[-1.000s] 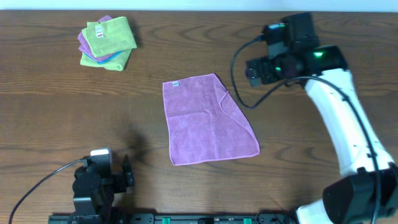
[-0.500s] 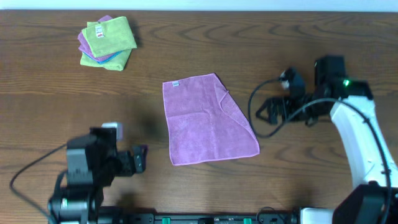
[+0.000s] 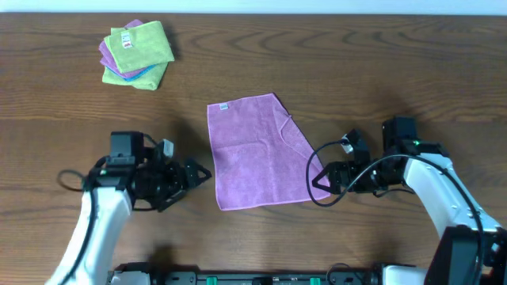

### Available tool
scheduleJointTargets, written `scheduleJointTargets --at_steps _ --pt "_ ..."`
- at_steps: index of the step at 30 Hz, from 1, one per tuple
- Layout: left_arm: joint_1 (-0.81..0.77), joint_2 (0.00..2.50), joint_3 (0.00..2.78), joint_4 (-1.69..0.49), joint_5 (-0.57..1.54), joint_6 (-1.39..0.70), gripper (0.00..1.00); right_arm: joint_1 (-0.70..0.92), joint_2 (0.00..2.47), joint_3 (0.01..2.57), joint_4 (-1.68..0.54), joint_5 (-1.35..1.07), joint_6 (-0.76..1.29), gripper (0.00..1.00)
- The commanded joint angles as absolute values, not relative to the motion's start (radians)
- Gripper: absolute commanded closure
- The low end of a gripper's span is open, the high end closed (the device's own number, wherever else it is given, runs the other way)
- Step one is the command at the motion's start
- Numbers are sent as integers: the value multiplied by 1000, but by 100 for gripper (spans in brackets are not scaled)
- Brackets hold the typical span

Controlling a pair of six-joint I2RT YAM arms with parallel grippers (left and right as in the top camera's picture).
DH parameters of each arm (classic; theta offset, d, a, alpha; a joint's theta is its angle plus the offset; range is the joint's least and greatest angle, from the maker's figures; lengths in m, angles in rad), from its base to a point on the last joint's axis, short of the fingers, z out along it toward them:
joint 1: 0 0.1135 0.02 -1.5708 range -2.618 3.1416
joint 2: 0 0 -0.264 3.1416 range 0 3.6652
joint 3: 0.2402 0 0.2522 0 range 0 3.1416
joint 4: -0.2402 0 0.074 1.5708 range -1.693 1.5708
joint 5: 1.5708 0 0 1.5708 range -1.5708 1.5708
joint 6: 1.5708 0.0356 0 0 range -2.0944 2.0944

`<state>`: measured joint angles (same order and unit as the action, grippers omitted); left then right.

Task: Fold the cloth
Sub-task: 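Grasp the near corners of the purple cloth with both grippers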

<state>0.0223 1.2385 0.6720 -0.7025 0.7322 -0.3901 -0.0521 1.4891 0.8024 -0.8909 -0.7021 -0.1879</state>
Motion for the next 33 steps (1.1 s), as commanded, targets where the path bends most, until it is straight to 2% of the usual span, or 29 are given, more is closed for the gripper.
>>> scheduleJointTargets --at_steps 1,10,24,28,33 --pt "18 1326 687 -702 815 -451 5 -56 1472 796 -885 -745 -168 1" --pt "-15 1541 682 -637 910 -457 5 -56 1472 796 -882 -746 -128 1" --pt "-147 1675 681 -442 878 -607 5 -56 1472 796 -891 -754 -101 1" --pt "-153 1725 681 -409 880 -610 0 -56 1472 796 -908 -753 -102 1" --pt "-194 1794 681 -369 881 -611 22 -56 1472 796 -909 -753 -101 1"
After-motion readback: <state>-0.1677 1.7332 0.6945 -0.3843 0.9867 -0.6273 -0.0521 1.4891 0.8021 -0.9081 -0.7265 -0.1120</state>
